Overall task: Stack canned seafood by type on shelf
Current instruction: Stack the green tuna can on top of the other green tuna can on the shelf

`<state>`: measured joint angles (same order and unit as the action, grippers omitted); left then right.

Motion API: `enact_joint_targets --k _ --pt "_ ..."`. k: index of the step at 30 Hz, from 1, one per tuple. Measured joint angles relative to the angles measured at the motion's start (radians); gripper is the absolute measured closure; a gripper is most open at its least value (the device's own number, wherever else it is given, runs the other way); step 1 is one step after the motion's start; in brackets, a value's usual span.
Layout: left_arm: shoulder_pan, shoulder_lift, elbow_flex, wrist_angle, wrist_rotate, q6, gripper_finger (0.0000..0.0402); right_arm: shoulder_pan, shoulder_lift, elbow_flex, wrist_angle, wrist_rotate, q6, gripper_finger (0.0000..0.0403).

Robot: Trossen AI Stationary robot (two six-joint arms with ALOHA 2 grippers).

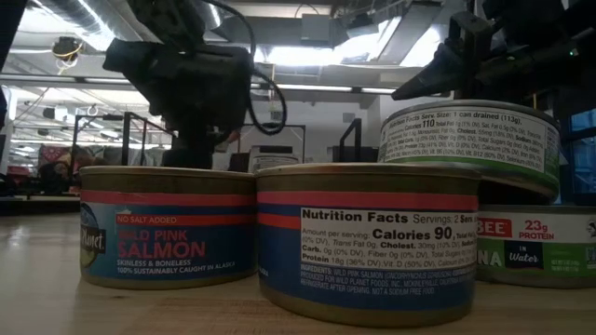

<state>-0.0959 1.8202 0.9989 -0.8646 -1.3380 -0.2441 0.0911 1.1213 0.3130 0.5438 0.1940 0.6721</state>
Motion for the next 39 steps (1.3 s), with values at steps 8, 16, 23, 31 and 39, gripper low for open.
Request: enact_joint_targets --k 8,16,23,31,39 --pt "0.027 0.000 0.000 0.176 -0.001 0.193 0.0277 0.000 0.000 0.000 0.000 0.000 -0.010 0.0143" --pt "0.065 0.000 0.000 0.224 0.050 0.231 0.0277 0.000 0.000 0.000 0.000 0.000 -0.030 0.0143" --pt "0.069 -0.034 0.000 0.272 0.054 0.278 0.0277 0.000 0.000 0.000 -0.001 0.000 -0.030 0.0143" --pt "0.116 -0.075 0.000 0.318 0.138 0.298 0.0276 0.000 0.000 0.000 -0.023 0.000 -0.031 0.0143" --pt "0.161 -0.086 -0.001 0.441 0.210 0.445 0.0276 0.000 0.000 -0.001 -0.040 0.000 -0.031 0.0143"
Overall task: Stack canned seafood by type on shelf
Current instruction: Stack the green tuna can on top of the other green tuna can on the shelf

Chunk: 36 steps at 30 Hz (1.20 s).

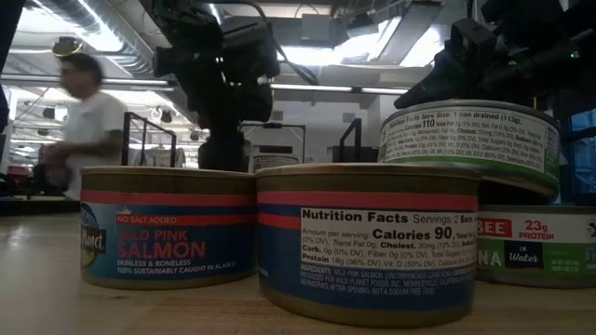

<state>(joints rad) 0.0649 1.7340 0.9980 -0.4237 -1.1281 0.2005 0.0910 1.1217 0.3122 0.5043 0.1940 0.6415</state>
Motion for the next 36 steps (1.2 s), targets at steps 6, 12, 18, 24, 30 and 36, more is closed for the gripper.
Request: enact_joint_targets --k 6,12,18,24,30,36 --pt "0.014 0.000 0.000 0.020 0.075 0.019 0.0276 0.000 0.000 0.000 -0.011 0.000 0.000 0.0143" --pt "0.026 0.000 0.000 0.020 0.083 0.080 0.0276 0.000 0.000 0.000 -0.012 0.000 0.000 0.0143" --pt "0.048 0.000 0.000 0.017 0.154 0.080 0.0276 0.000 0.000 0.000 -0.013 0.000 0.000 0.0143" --pt "0.069 0.000 0.000 0.017 0.158 0.080 0.0274 0.000 0.000 0.000 -0.013 0.000 0.000 0.0143" --pt "0.069 0.000 0.000 0.016 0.159 0.070 0.0247 0.000 0.000 0.000 -0.013 0.000 0.000 0.0143" --pt "0.069 0.000 0.000 0.016 0.170 0.034 0.0209 0.000 0.000 0.000 -0.013 0.000 0.000 0.0143"
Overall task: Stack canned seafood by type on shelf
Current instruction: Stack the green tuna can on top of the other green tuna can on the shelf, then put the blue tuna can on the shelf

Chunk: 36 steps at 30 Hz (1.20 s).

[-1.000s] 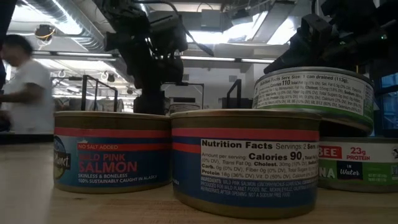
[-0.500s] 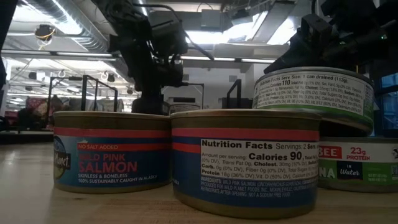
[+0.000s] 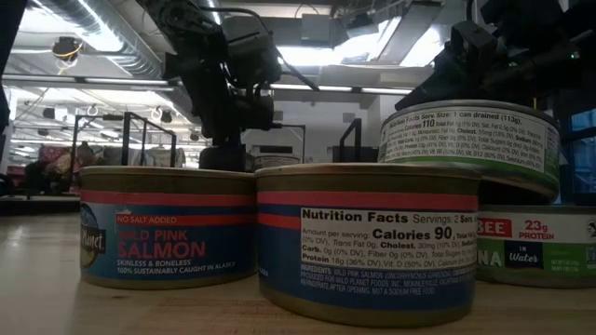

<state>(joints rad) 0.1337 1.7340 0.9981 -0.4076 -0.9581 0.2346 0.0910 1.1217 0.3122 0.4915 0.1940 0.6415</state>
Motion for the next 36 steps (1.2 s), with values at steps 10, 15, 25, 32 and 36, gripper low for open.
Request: enact_joint_targets --k 10,15,25,32,36 --pt "-0.002 0.000 0.000 0.000 -0.004 -0.079 0.0157 0.000 0.000 0.000 0.000 0.000 0.000 0.0143" --pt "-0.017 -0.019 0.000 -0.005 -0.004 -0.082 0.0158 0.000 0.000 0.000 0.000 0.000 0.000 0.0143" --pt "-0.098 -0.133 0.000 -0.075 -0.006 -0.161 0.0160 0.000 0.000 0.001 0.000 0.000 0.005 0.0143" --pt "-0.192 -0.221 0.000 -0.080 0.017 -0.296 0.0160 0.000 0.000 0.001 0.001 0.000 0.006 0.0143" --pt "-0.239 -0.267 0.000 -0.078 0.160 -0.466 0.0160 0.000 0.000 0.001 0.001 0.000 0.005 0.0143"
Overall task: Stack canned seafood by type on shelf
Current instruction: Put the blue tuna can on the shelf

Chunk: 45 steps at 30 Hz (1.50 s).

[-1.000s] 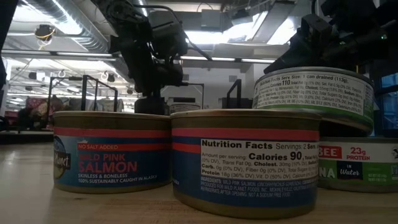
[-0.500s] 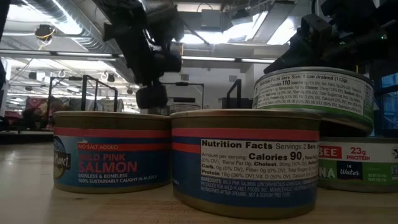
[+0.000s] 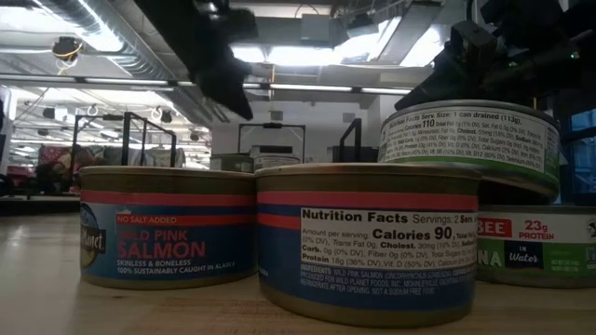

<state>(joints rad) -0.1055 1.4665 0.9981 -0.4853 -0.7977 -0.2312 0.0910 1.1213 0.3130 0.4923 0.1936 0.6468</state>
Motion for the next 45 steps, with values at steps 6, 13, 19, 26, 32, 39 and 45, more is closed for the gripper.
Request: enact_joint_targets --k 6,13,19,26,32,39,45 --pt "-0.049 -0.021 0.000 0.002 0.283 -0.422 0.0160 0.000 0.000 0.000 0.025 0.000 -0.001 0.0143" --pt "-0.099 -0.021 0.000 -0.005 0.495 -0.864 0.0160 0.000 0.000 0.000 0.066 -0.014 -0.042 0.0143" --pt "-0.131 -0.021 -0.008 0.000 0.597 -1.235 0.0160 0.000 0.000 0.000 0.105 -0.029 -0.141 0.0143" --pt "-0.152 -0.021 -0.066 -0.007 0.617 -1.475 0.0160 0.000 0.000 0.000 0.149 -0.029 -0.241 0.0143" --pt "-0.143 -0.021 -0.136 0.004 0.616 -1.556 0.0160 0.000 0.000 0.001 0.160 -0.029 -0.263 0.0143" --pt "-0.126 -0.021 -0.232 0.160 0.615 -1.576 0.0160 0.000 0.000 0.001 0.159 -0.029 -0.263 0.0143" --pt "-0.107 -0.021 -0.280 0.208 0.613 -1.593 0.0160 0.000 0.000 0.001 0.159 -0.030 -0.262 0.0143"
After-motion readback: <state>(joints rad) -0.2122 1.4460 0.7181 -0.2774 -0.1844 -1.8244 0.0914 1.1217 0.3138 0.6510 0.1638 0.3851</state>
